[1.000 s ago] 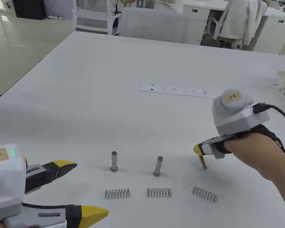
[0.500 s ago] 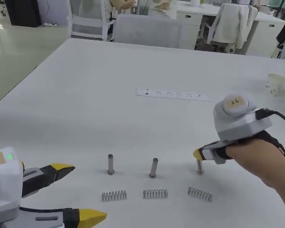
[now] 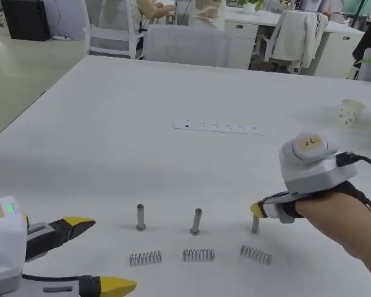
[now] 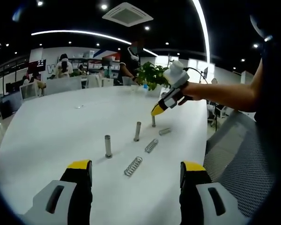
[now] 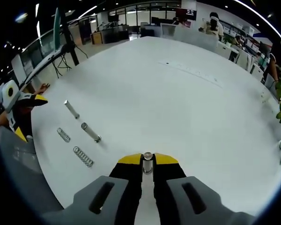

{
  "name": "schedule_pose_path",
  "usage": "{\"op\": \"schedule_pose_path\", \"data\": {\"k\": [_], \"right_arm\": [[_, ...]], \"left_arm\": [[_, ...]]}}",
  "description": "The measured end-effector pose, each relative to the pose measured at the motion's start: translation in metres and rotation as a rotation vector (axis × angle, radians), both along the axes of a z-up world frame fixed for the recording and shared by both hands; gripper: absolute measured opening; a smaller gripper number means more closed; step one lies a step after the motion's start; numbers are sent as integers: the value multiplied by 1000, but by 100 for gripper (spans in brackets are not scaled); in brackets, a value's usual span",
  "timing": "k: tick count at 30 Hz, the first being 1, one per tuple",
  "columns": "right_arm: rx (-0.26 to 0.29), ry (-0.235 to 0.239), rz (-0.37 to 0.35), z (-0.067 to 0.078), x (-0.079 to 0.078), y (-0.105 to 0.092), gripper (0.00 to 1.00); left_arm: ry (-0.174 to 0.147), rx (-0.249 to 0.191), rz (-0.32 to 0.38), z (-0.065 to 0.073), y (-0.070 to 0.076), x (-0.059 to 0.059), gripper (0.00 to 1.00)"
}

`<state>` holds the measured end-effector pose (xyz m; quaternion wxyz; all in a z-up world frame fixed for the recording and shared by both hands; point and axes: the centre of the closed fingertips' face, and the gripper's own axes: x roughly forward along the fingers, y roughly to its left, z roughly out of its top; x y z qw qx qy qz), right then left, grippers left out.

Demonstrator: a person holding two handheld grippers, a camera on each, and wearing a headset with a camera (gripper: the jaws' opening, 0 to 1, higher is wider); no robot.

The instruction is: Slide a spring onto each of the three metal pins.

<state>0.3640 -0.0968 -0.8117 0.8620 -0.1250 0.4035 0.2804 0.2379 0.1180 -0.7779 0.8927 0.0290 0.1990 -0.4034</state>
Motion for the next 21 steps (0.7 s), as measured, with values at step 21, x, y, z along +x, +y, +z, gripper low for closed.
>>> {"op": "schedule_pose_path", "data": {"k": [21], "right_arm": [[-27,-12,23,0,-9,-1,5]], "left_arm": [[1,-1,-2,0,0,-5,73]]}}
